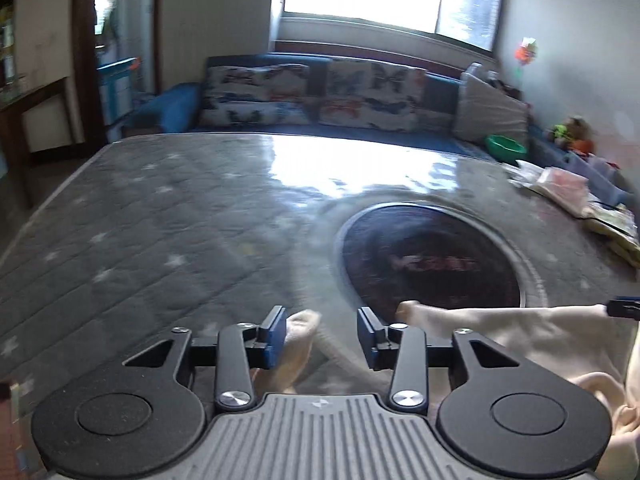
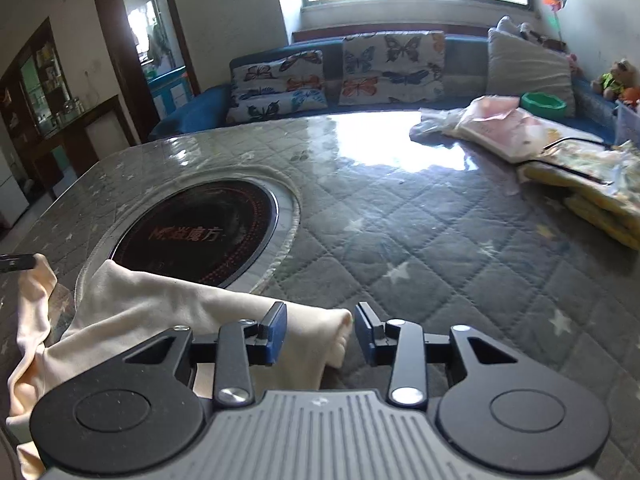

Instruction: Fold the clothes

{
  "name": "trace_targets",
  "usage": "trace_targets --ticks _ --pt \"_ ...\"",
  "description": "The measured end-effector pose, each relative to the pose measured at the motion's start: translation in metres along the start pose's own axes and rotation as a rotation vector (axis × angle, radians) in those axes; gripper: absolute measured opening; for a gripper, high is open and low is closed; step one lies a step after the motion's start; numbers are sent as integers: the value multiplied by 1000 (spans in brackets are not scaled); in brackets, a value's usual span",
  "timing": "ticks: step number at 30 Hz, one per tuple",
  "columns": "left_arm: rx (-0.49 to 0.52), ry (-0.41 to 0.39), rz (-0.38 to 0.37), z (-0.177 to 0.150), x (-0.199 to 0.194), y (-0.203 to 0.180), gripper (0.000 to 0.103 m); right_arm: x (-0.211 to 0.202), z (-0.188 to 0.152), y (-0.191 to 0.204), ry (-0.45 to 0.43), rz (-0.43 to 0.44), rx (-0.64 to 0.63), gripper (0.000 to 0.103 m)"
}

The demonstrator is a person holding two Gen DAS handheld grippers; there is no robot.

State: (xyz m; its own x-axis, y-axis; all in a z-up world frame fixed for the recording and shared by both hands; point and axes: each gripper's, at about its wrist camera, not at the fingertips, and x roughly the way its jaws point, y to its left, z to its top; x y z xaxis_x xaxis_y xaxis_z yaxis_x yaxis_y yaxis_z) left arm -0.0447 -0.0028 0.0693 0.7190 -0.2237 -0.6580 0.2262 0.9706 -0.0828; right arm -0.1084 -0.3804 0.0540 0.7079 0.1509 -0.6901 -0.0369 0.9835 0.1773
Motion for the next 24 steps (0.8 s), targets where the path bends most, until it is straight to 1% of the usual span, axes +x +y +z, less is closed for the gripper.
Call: trace_targets --ticks 2,3,6,9,11,13,15,16,17,18,19,20,21,22,23,24 --pt "14 28 25 3 15 -10 44 8 3 -1 14 6 7 39" --pt "21 36 52 6 22 -13 44 11 4 -1 20 6 11 39" --pt "20 44 61 11 31 -16 44 18 5 -2 34 13 15 40" --pt "30 56 -28 15 37 -24 44 26 6 -2 49 17 15 40" --pt "67 64 -48 16 46 -34 46 29 6 -1 57 21 10 40" --pt "78 93 -96 16 57 -41 47 31 6 0 63 27 6 40" --pt "97 122 -127 15 68 -48 48 32 7 0 68 34 2 40" --pt "102 134 -129 14 74 -50 48 32 7 0 71 36 -1 39" --pt "104 148 -122 13 79 -52 48 33 7 1 73 36 -4 34" --pt "109 155 -130 11 82 -54 48 32 7 1 73 36 -6 31" --pt "112 158 -144 10 85 -54 46 32 7 1 71 33 -9 27" --pt "115 162 -158 9 87 -55 41 32 7 1 70 33 -10 21" --pt "115 159 -171 8 88 -56 33 32 7 2 68 34 -10 18" --pt "115 156 -184 7 88 -56 20 31 7 2 62 37 -10 15" --pt "115 153 -197 6 88 -57 16 30 7 2 58 39 -11 13" --pt "109 143 -208 6 86 -57 15 28 6 3 51 44 -14 12"
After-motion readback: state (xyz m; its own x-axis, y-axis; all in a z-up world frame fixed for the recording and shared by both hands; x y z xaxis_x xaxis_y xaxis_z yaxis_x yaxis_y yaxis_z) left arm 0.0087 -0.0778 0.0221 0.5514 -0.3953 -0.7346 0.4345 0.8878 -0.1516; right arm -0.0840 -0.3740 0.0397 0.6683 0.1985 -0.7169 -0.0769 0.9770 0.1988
